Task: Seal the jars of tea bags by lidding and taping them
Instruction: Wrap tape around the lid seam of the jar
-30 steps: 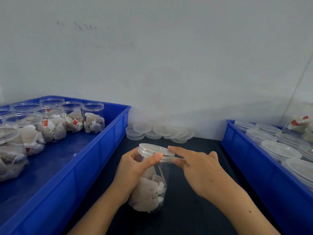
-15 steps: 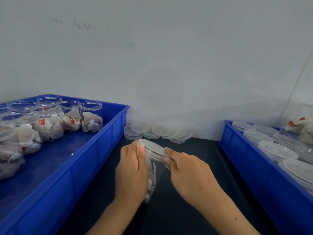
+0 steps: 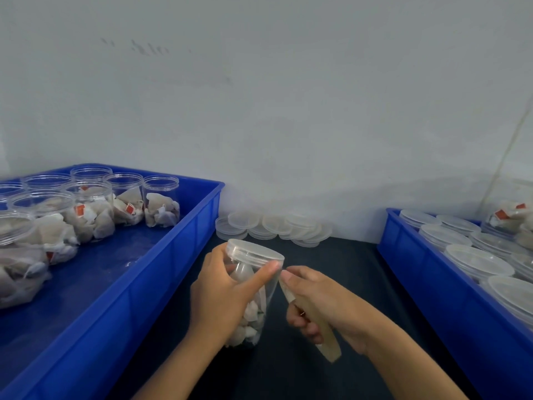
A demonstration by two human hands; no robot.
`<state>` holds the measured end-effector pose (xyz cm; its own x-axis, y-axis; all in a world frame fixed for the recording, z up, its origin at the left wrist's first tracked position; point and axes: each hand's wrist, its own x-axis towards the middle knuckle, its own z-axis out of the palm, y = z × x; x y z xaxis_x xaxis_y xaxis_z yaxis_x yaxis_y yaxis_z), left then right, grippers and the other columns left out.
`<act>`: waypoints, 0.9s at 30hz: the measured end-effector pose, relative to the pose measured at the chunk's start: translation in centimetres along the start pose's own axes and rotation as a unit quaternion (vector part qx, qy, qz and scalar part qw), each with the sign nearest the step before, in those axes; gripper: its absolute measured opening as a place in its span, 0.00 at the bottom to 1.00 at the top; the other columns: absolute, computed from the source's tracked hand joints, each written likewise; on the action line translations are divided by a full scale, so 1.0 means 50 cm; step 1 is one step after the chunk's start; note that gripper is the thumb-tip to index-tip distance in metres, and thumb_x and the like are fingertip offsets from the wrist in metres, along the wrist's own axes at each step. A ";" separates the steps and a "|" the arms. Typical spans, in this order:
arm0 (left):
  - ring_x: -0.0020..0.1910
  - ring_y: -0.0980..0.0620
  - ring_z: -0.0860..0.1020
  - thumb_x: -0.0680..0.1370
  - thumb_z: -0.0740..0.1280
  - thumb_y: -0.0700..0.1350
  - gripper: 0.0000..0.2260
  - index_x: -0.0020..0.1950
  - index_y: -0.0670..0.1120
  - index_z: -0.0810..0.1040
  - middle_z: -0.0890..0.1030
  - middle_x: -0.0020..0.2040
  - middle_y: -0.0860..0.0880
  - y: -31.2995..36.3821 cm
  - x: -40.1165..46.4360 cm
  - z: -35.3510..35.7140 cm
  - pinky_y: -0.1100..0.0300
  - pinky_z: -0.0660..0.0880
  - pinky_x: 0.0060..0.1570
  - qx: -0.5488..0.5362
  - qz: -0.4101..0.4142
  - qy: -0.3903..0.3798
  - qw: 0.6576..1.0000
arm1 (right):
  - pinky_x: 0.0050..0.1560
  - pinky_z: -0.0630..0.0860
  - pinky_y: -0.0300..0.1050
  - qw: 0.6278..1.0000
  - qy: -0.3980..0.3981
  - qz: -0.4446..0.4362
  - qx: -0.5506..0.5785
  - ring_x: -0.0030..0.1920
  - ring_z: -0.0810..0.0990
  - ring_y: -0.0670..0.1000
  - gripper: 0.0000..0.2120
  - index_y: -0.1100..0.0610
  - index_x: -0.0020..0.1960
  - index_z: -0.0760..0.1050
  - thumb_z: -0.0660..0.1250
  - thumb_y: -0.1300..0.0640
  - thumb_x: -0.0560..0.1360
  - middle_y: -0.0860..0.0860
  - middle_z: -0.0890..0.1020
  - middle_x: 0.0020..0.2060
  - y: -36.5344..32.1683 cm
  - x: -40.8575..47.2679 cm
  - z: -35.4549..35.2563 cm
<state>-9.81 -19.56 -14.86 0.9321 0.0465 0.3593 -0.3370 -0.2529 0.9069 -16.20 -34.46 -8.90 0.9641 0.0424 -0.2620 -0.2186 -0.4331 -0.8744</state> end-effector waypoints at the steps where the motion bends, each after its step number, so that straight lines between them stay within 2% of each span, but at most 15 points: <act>1: 0.51 0.64 0.78 0.50 0.64 0.82 0.44 0.59 0.58 0.74 0.79 0.53 0.60 -0.001 0.001 -0.002 0.63 0.75 0.47 -0.009 -0.004 0.002 1.000 | 0.27 0.67 0.37 1.000 0.003 -0.013 0.012 0.24 0.68 0.44 0.24 0.47 0.75 0.56 0.55 0.44 0.82 0.48 0.73 0.26 0.000 0.003 0.002; 3: 0.49 0.62 0.80 0.49 0.66 0.81 0.43 0.57 0.57 0.76 0.82 0.50 0.60 -0.005 0.004 -0.004 0.61 0.77 0.47 -0.029 -0.012 0.007 0.999 | 0.31 0.70 0.38 0.994 0.086 -0.057 -0.042 0.26 0.71 0.43 0.20 0.48 0.73 0.62 0.56 0.46 0.82 0.47 0.73 0.29 0.001 0.012 0.004; 5: 0.45 0.61 0.82 0.50 0.68 0.79 0.40 0.53 0.56 0.78 0.84 0.45 0.59 -0.004 0.003 -0.004 0.58 0.79 0.46 -0.051 -0.025 0.000 0.998 | 0.42 0.75 0.43 0.962 0.197 -0.093 -0.165 0.36 0.75 0.44 0.17 0.45 0.68 0.67 0.56 0.45 0.81 0.44 0.74 0.34 0.003 0.015 0.002; 7: 0.42 0.62 0.82 0.53 0.71 0.76 0.35 0.50 0.55 0.80 0.84 0.43 0.59 0.000 0.001 0.000 0.57 0.78 0.46 -0.085 -0.041 -0.016 0.995 | 0.47 0.76 0.45 0.933 0.245 -0.103 -0.242 0.42 0.76 0.44 0.15 0.40 0.66 0.68 0.55 0.43 0.81 0.41 0.76 0.40 0.001 0.011 0.003; 10: 0.40 0.63 0.81 0.56 0.72 0.71 0.30 0.48 0.53 0.81 0.84 0.42 0.58 0.006 -0.002 0.005 0.59 0.75 0.44 -0.117 -0.060 -0.029 0.991 | 0.50 0.77 0.48 0.913 0.248 -0.102 -0.307 0.46 0.78 0.47 0.16 0.36 0.70 0.63 0.52 0.43 0.82 0.43 0.80 0.47 0.000 0.011 0.002; 14: 0.40 0.63 0.82 0.56 0.72 0.67 0.28 0.48 0.52 0.81 0.84 0.42 0.59 0.012 0.000 0.001 0.62 0.73 0.40 -0.139 -0.077 -0.041 0.986 | 0.48 0.79 0.51 0.919 0.218 -0.081 -0.317 0.37 0.75 0.48 0.19 0.32 0.71 0.58 0.51 0.47 0.83 0.42 0.80 0.48 0.003 0.018 -0.002; 16: 0.40 0.62 0.83 0.56 0.72 0.67 0.27 0.48 0.52 0.82 0.85 0.42 0.58 0.012 0.000 -0.001 0.63 0.74 0.40 -0.147 -0.081 -0.054 0.984 | 0.49 0.79 0.49 0.921 0.213 -0.083 -0.315 0.38 0.77 0.46 0.20 0.32 0.72 0.58 0.52 0.48 0.83 0.40 0.80 0.53 0.002 0.018 -0.001; 17: 0.41 0.60 0.83 0.57 0.72 0.67 0.27 0.48 0.51 0.82 0.85 0.42 0.56 0.012 0.001 -0.002 0.63 0.74 0.40 -0.151 -0.081 -0.065 0.983 | 0.48 0.79 0.49 0.920 0.215 -0.085 -0.317 0.39 0.77 0.46 0.20 0.32 0.73 0.57 0.52 0.48 0.84 0.41 0.80 0.54 0.002 0.018 -0.001; 20: 0.42 0.54 0.85 0.58 0.74 0.66 0.28 0.48 0.49 0.82 0.86 0.43 0.52 0.013 0.005 -0.006 0.57 0.78 0.43 -0.165 -0.079 -0.097 0.978 | 0.47 0.79 0.49 0.902 0.230 -0.087 -0.355 0.39 0.78 0.49 0.20 0.34 0.74 0.55 0.51 0.45 0.83 0.45 0.79 0.42 -0.001 0.018 0.000; 23: 0.42 0.52 0.85 0.58 0.76 0.68 0.29 0.48 0.49 0.83 0.86 0.44 0.50 0.011 0.010 -0.009 0.53 0.79 0.46 -0.166 -0.077 -0.110 0.977 | 0.49 0.80 0.51 0.890 0.240 -0.089 -0.377 0.44 0.80 0.51 0.19 0.33 0.73 0.56 0.50 0.44 0.83 0.46 0.80 0.45 -0.002 0.016 -0.001; 25: 0.43 0.52 0.85 0.56 0.76 0.70 0.32 0.50 0.50 0.81 0.86 0.45 0.51 0.009 0.013 -0.009 0.53 0.79 0.47 -0.166 -0.079 -0.112 0.977 | 0.47 0.80 0.50 0.887 0.237 -0.103 -0.383 0.43 0.80 0.49 0.19 0.34 0.73 0.59 0.48 0.42 0.82 0.46 0.80 0.43 -0.001 0.016 -0.002; 27: 0.45 0.53 0.85 0.54 0.78 0.68 0.36 0.55 0.53 0.75 0.85 0.47 0.51 0.001 0.017 -0.008 0.53 0.79 0.47 -0.189 -0.097 -0.099 0.972 | 0.48 0.79 0.48 0.884 0.234 -0.118 -0.388 0.43 0.80 0.48 0.20 0.36 0.73 0.60 0.46 0.41 0.82 0.45 0.80 0.43 -0.001 0.016 -0.001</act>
<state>-9.07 -19.12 -14.43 0.9777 -0.1395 0.1571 -0.1412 0.1177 0.9830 -15.42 -34.44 -9.06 0.9653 -0.0846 0.2472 -0.0093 -0.9566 -0.2913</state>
